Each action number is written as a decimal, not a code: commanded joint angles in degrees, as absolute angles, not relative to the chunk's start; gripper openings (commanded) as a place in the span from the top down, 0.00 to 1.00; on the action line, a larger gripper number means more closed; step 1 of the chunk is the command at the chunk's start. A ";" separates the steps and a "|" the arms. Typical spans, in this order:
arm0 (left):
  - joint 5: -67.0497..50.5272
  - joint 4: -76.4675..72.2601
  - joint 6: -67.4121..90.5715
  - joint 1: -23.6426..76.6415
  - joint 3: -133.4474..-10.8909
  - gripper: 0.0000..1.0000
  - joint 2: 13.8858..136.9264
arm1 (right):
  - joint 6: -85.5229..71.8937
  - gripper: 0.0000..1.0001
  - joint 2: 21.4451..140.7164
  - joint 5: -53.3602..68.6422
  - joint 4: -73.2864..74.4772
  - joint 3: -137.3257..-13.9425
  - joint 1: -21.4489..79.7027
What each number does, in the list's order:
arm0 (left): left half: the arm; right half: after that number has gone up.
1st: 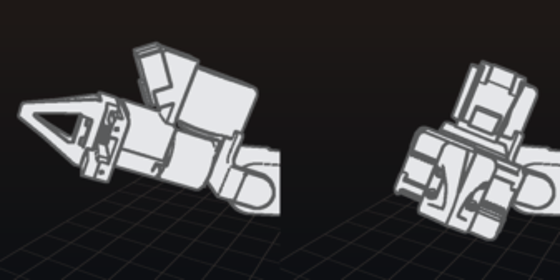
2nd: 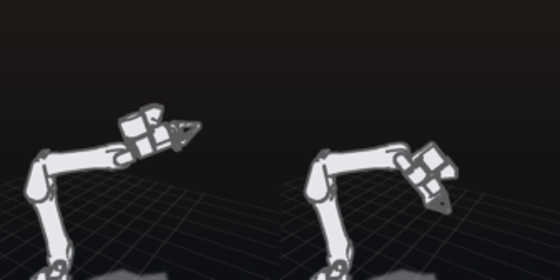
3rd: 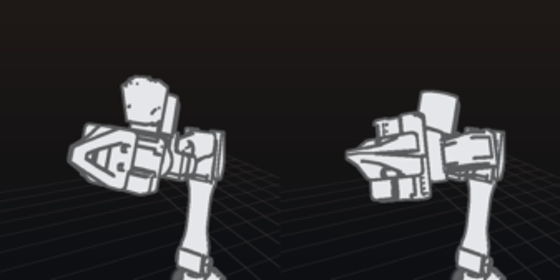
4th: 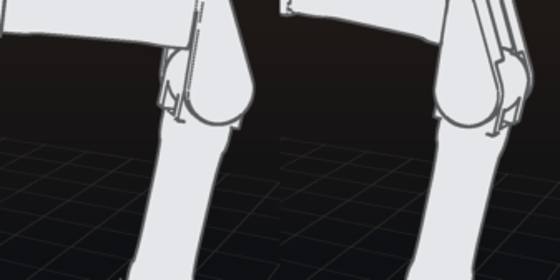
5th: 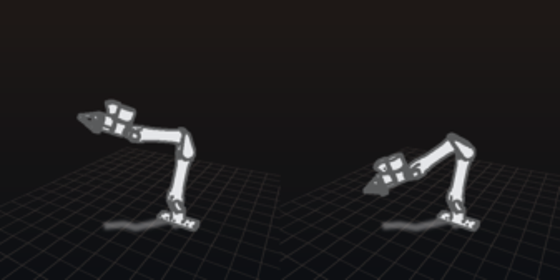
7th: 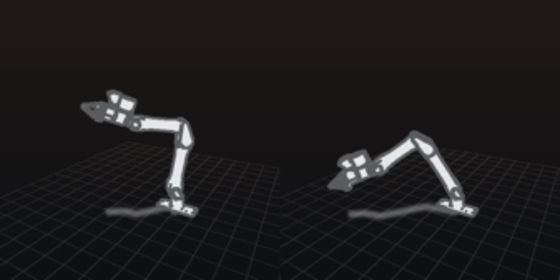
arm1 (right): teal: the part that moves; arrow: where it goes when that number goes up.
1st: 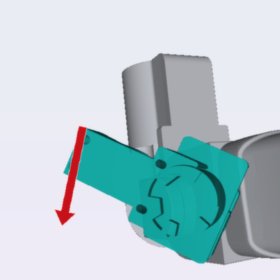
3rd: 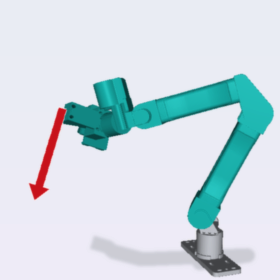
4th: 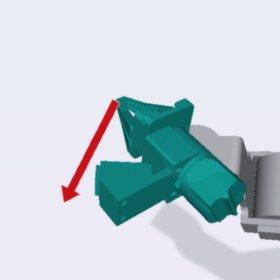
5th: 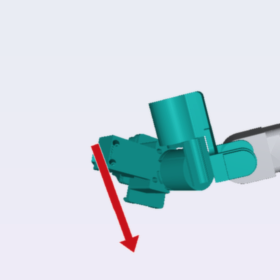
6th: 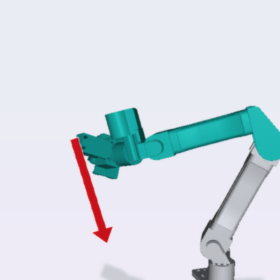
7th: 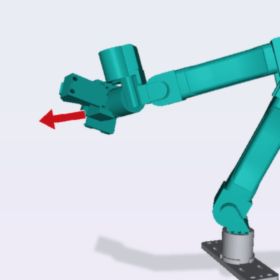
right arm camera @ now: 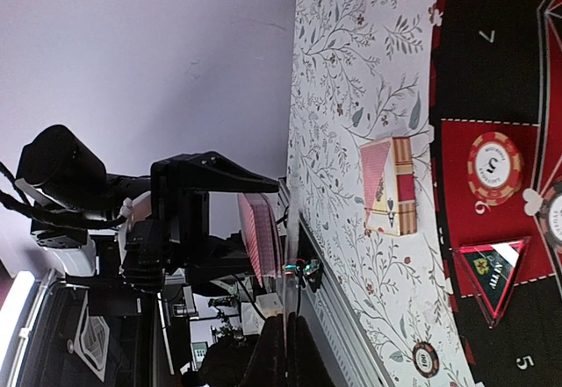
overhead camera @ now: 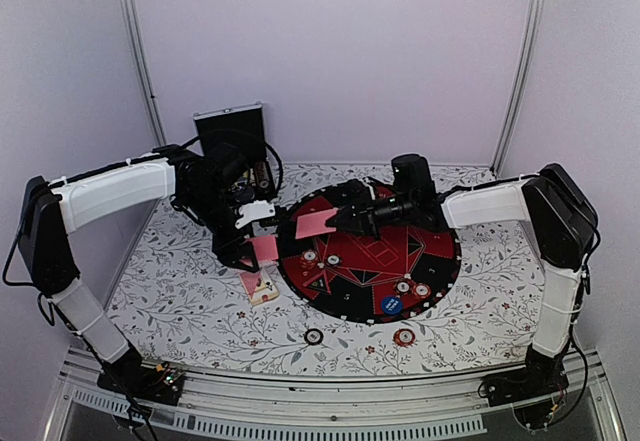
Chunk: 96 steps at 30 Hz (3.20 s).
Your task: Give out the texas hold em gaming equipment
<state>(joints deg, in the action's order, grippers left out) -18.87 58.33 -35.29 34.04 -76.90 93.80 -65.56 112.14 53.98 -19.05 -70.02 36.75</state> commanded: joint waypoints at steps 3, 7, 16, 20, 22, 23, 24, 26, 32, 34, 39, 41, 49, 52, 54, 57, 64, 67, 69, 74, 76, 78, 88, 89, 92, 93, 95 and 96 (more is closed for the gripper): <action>-19.84 59.59 -35.20 33.40 -77.61 0.60 93.01 | -58.97 1.00 114.43 54.95 -10.91 -74.25 32.62; -20.01 59.97 -35.16 33.40 -77.77 0.61 92.90 | -55.43 1.00 120.46 54.19 -5.09 -81.77 31.45; -20.13 60.56 -35.03 33.49 -78.18 0.61 92.28 | -52.06 1.00 135.59 53.32 2.53 -97.62 31.30; -20.45 60.53 -35.04 33.49 -78.35 0.61 92.44 | -52.08 1.00 140.42 53.74 4.10 -102.93 31.70; -20.48 60.55 -34.98 33.49 -78.52 0.61 92.50 | -52.20 1.00 141.99 53.79 4.70 -104.93 32.01; -20.47 60.55 -35.01 33.49 -78.63 0.61 92.54 | -52.25 1.00 142.62 53.79 4.84 -105.69 32.10; -20.48 60.54 -34.98 33.49 -78.72 0.61 92.59 | -52.35 1.00 143.52 53.79 4.92 -106.32 32.23; -20.48 60.56 -34.98 33.49 -78.96 0.61 92.64 | -52.72 1.00 144.76 53.75 4.93 -107.39 32.72; -20.83 60.55 -34.77 33.49 -79.28 0.61 93.16 | -53.56 0.99 148.33 52.74 4.93 -109.66 33.99; -20.96 60.56 -34.77 33.49 -79.21 0.61 93.23 | -53.77 0.99 149.41 52.53 4.92 -110.22 34.31; -21.01 60.25 -34.80 33.49 -78.94 0.61 93.25 | -53.40 0.91 149.90 51.70 5.54 -110.56 34.46; -21.16 60.21 -34.70 33.49 -78.93 0.61 93.33 | -52.75 0.84 149.68 51.34 6.34 -110.63 34.47; -21.27 60.12 -34.63 33.49 -78.76 0.61 93.25 | -46.09 0.43 144.57 45.31 14.42 -108.91 33.83; -21.59 60.16 -34.52 33.49 -78.75 0.61 93.28 | -43.20 0.38 141.13 42.54 17.45 -107.61 33.02; -21.58 60.11 -34.50 33.49 -78.73 0.61 93.34 | -41.50 0.35 139.22 40.55 19.79 -107.07 32.48; -21.56 60.13 -34.53 33.55 -78.75 0.61 93.34 | -38.73 0.32 136.69 37.78 23.37 -106.84 32.09; -21.22 60.04 -34.46 33.57 -78.93 0.62 93.73 | -39.26 0.23 127.99 38.81 17.41 -98.08 31.69; -20.90 59.73 -34.30 33.52 -79.12 0.62 93.91 | -43.16 0.18 121.79 41.76 9.30 -90.24 32.30; -20.73 59.51 -34.22 33.57 -79.25 0.61 94.10 | -45.34 0.15 118.50 43.68 5.54 -87.08 33.27; -20.63 59.24 -33.94 33.57 -79.80 0.62 94.56 | -53.43 0.12 113.60 48.91 -8.50 -78.64 37.20; -20.51 59.20 -33.93 33.57 -79.67 0.62 94.57 | -56.32 0.11 112.56 49.94 -12.64 -76.79 38.97; -20.32 59.16 -33.88 33.57 -79.56 0.62 94.58 | -58.82 0.10 112.27 50.54 -15.94 -76.06 40.89; -20.85 59.23 -33.83 33.57 -79.88 0.62 94.28 | -63.04 0.10 115.66 51.31 -19.51 -78.24 46.22; -20.86 59.28 -33.84 33.57 -79.96 0.62 94.23 | -63.16 0.10 116.18 51.40 -19.58 -78.55 46.45; -20.89 59.49 -33.79 33.57 -80.13 0.62 94.22 | -63.53 0.11 117.46 51.71 -19.81 -79.50 46.96; -21.00 59.50 -33.83 33.57 -80.22 0.62 94.22 | -63.69 0.11 118.11 51.83 -19.92 -79.80 47.18; -21.02 59.63 -33.84 33.57 -80.37 0.62 94.08 | -64.16 0.11 119.04 52.13 -20.37 -80.46 47.58; -21.05 59.66 -33.82 33.64 -80.46 0.62 94.12 | -64.37 0.12 119.72 52.26 -20.62 -80.89 47.77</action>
<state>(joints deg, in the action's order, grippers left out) -20.27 59.92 -34.15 34.04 -78.54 94.00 -63.22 117.12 51.07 -18.13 -78.56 46.74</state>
